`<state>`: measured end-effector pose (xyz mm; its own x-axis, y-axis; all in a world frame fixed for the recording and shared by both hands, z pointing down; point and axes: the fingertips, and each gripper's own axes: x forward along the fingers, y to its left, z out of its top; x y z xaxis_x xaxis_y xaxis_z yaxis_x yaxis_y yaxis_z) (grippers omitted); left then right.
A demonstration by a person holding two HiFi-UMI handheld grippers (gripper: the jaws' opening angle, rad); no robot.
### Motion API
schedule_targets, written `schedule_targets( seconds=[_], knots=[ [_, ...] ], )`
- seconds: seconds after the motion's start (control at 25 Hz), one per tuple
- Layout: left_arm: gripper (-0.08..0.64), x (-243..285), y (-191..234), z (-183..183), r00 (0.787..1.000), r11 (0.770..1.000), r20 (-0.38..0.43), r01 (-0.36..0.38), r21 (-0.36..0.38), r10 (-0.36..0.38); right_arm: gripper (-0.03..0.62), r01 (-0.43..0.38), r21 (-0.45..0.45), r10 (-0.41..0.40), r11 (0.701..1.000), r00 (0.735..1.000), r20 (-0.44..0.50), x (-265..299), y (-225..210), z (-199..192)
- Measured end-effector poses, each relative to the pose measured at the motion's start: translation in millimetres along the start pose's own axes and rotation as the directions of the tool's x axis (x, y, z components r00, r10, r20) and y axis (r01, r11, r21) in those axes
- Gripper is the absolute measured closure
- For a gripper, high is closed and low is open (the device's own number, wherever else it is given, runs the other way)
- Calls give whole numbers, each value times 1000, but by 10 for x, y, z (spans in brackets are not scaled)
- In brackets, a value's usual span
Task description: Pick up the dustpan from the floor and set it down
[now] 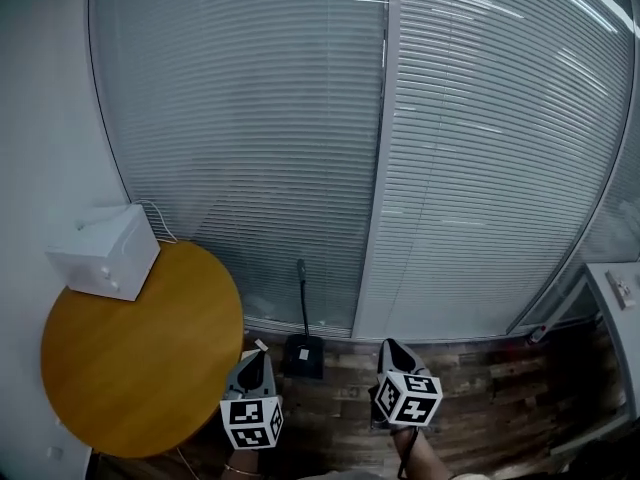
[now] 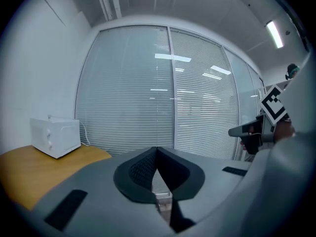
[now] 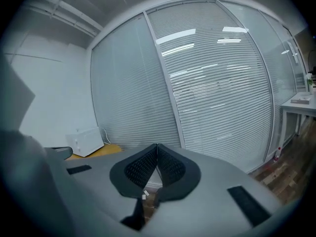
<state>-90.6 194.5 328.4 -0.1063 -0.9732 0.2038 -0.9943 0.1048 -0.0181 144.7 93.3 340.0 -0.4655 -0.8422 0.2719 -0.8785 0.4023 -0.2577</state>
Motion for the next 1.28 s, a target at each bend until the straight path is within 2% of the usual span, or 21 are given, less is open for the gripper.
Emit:
schedule_targets(
  seconds=[0.2,0.48,0.96,1.28],
  knots=[
    [543,204,76,-92,999,999,-33,-23,-24,22,560,-7,18,7,1000,999,-46,227,-72,-123],
    [543,732,160,-106,999,999,-34,-7,-46,5,560,11,4,-10,1000,997,-79,623,-167,-160],
    [543,1851,559,312,1000,997,16,6,-72,-5,560,41,-42,-42,998,999,-32,1564,-227,459],
    [543,2450,953,385,999,990,30,-15,-142,19,560,50,-93,-51,994,999,-4,2206,-122,844]
  ],
)
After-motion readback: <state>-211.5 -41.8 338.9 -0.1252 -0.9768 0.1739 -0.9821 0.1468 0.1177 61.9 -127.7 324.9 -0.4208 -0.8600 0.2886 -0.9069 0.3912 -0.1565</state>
